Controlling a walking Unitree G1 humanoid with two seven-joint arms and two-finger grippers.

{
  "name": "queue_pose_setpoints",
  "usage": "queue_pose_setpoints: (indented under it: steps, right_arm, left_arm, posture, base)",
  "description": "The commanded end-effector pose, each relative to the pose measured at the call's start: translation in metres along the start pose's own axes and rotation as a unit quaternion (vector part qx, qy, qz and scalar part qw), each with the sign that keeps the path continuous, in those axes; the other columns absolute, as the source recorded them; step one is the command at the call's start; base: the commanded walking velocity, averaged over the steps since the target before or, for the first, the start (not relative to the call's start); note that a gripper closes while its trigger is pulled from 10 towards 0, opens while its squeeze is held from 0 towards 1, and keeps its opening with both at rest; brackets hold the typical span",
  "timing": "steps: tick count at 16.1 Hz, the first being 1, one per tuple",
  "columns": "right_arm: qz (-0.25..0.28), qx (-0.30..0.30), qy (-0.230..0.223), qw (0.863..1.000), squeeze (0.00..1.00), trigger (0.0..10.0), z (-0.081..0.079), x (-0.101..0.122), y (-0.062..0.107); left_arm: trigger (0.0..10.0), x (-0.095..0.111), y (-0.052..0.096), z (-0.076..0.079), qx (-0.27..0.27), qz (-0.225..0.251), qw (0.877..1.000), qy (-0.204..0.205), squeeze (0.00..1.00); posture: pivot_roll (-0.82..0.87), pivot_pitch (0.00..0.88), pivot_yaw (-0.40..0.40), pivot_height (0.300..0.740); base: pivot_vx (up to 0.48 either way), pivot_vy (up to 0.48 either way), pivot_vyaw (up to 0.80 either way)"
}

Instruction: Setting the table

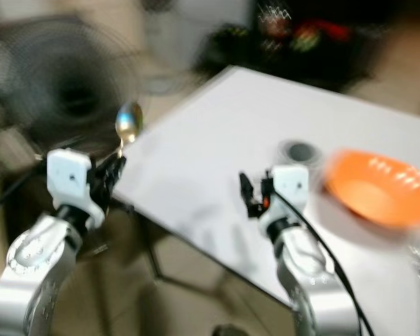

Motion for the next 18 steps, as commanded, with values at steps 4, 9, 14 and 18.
queue_pose_setpoints:
  steps: [4,9,14,18]
  right_arm:
    - [0.002,0.0,-0.001,1.0,0.0,10.0,-0.003,0.004,-0.001]
    - [-0.005,-0.004,-0.017,1.0,0.0,10.0,-0.003,0.003,-0.002]
    - [-0.005,-0.009,-0.02,1.0,0.0,10.0,-0.003,0.004,-0.003]
    - [-0.004,-0.009,-0.019,1.0,0.0,10.0,-0.002,0.005,-0.004]
  left_arm:
    - [10.0,0.004,0.002,-0.009,0.02,0.009,1.0,-0.008,0.0]
    - [10.0,0.005,-0.004,-0.011,0.02,0.006,1.0,-0.014,0.0]
    - [10.0,0.005,-0.008,-0.015,0.028,0.003,0.999,-0.027,0.0]
    - [10.0,0.004,-0.008,-0.017,0.03,0.0,0.999,-0.022,0.0]
  posture:
    - [-0.1,0.0,0.022,0.74]
    - [-0.11,0.0,0.036,0.74]
    - [-0.11,0.0,0.041,0.74]
    - [-0.11,0.0,0.039,0.74]
  base:
    - [0.0,0.0,-0.76]
    - [0.0,0.282,-0.74]
    - [0.0,-0.22,-0.74]
    - [0.0,0.327,-0.65]
Point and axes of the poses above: a point about 5 cm out from each wrist's last joint towards the gripper, its own y axis pointing back from the gripper into the wrist, its own x axis along the axis of the wrist's last joint, z = x × y, the point moved 5 cm from there along -y, pointing out of the wrist towards the gripper, and after that the axes turned 10 degrees about y, right-handed, at the moved point
